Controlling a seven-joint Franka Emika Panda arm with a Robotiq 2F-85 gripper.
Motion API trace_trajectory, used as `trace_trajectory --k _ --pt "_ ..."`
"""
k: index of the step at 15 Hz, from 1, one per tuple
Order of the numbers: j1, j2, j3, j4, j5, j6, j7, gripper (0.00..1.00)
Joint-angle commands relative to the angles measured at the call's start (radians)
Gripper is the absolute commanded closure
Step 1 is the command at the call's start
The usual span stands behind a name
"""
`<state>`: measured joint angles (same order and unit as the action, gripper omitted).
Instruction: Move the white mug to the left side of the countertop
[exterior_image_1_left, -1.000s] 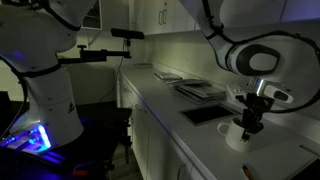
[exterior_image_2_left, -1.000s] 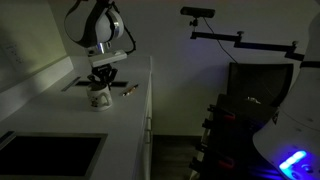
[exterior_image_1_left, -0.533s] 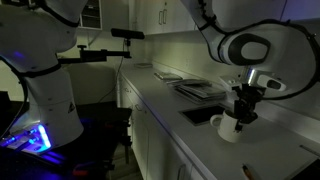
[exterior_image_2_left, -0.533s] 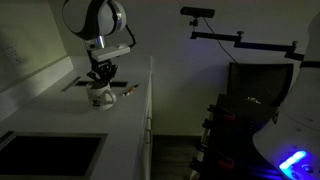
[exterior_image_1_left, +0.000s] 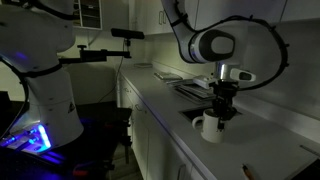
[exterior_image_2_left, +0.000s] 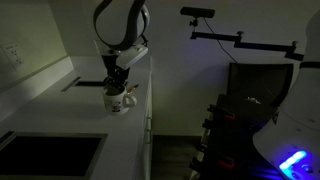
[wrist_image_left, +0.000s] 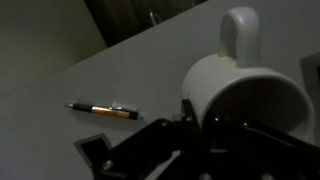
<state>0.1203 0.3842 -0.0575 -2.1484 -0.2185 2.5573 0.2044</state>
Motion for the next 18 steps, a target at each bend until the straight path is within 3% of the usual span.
trace_trajectory --k 1,9,18 --pt "0.012 -0.075 0.009 -0.108 -0.025 0.079 -0.005 0.98" --pt "0.030 -0.091 0.048 -0.173 -0.024 0.087 -0.013 0.98" --pt "0.032 -0.047 0.063 -0.147 0.006 0.089 -0.030 0.98"
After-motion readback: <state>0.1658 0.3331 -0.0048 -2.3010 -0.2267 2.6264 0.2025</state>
